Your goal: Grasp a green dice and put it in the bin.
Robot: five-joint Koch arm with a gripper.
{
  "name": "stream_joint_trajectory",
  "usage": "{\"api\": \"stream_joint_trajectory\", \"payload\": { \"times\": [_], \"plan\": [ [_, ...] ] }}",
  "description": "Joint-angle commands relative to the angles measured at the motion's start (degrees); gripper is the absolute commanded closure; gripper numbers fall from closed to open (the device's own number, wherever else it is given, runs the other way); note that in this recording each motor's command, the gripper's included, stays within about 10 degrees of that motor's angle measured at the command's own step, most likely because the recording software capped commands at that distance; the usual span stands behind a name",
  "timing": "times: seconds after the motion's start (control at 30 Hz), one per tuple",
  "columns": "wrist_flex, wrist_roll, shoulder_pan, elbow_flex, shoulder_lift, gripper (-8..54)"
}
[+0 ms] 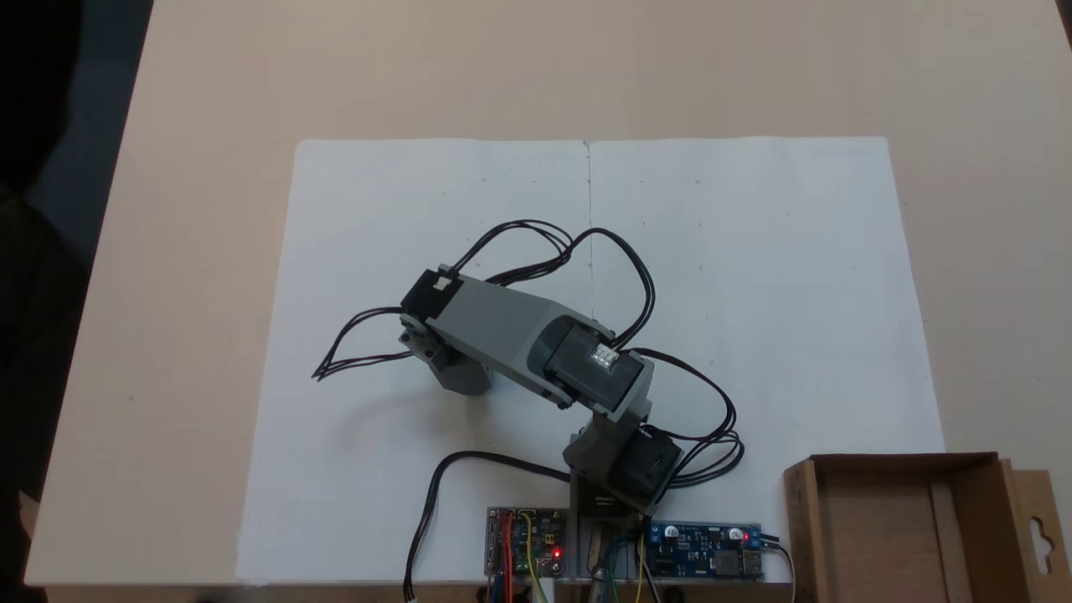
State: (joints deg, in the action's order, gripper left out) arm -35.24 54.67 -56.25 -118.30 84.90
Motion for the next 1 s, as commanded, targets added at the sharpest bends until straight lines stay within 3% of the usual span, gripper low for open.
{"api": "stream_joint_trajectory", "payload": {
  "times": [0.0, 0.23, 0.47, 0.57, 0.63, 0.97],
  "plan": [
    [1.41, 0.26, 0.18, -0.18, 0.7, 16.9],
    [1.49, 0.09, 0.18, -0.26, 0.79, 17.1],
    [1.67, 0.18, 0.18, -0.35, 1.49, 26.2],
    [2.11, 0.18, 0.26, -0.35, 1.49, 26.5],
    [2.72, 0.26, 0.7, -0.35, 1.67, 31.2],
    [7.82, -1.85, 14.59, -0.35, 7.03, 33.5]
  ]
}}
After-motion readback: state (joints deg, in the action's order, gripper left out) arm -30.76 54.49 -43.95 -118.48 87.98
